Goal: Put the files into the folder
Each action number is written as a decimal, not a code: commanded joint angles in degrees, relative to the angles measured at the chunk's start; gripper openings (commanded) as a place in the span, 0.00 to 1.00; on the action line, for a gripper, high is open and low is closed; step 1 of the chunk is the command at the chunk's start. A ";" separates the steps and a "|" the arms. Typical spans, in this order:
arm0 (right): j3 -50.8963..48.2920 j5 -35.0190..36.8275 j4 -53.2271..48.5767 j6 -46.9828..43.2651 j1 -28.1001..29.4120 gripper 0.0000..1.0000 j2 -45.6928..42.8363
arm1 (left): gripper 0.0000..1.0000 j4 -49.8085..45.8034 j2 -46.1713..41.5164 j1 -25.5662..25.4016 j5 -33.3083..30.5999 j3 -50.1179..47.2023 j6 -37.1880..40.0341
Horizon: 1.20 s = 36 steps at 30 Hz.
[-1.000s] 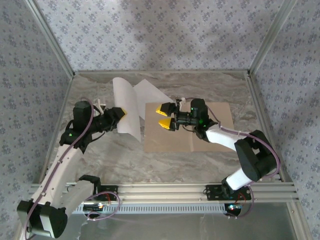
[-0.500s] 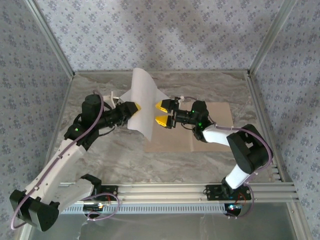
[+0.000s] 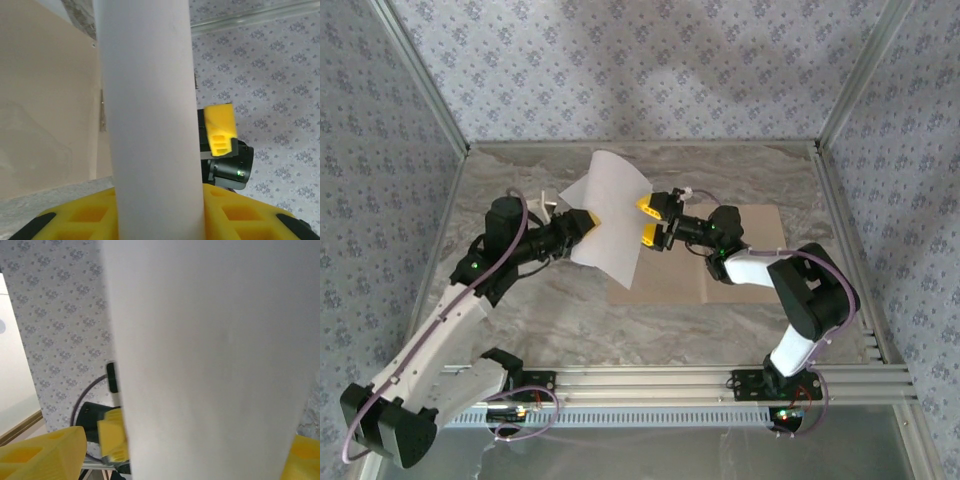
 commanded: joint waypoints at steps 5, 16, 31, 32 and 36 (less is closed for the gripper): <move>0.64 -0.67 4.08 -0.33 -0.61 0.75 -1.55 | 0.37 -2.85 -4.12 3.06 3.76 -2.62 0.56; 1.44 -0.96 2.83 -1.43 0.16 0.63 -1.19 | 0.36 1.71 -4.36 2.98 4.92 -6.97 -1.38; 2.61 -1.42 -0.86 -4.03 1.82 0.55 -1.29 | 0.36 3.92 -2.56 2.82 5.99 -7.09 -0.85; 2.60 -1.43 -0.89 -4.03 1.86 0.54 -1.28 | 0.36 4.00 -2.44 2.80 5.99 -7.25 -0.85; 2.62 -1.53 -0.89 -4.10 1.99 0.53 -1.42 | 0.36 4.18 -2.47 2.82 5.99 -7.55 -0.92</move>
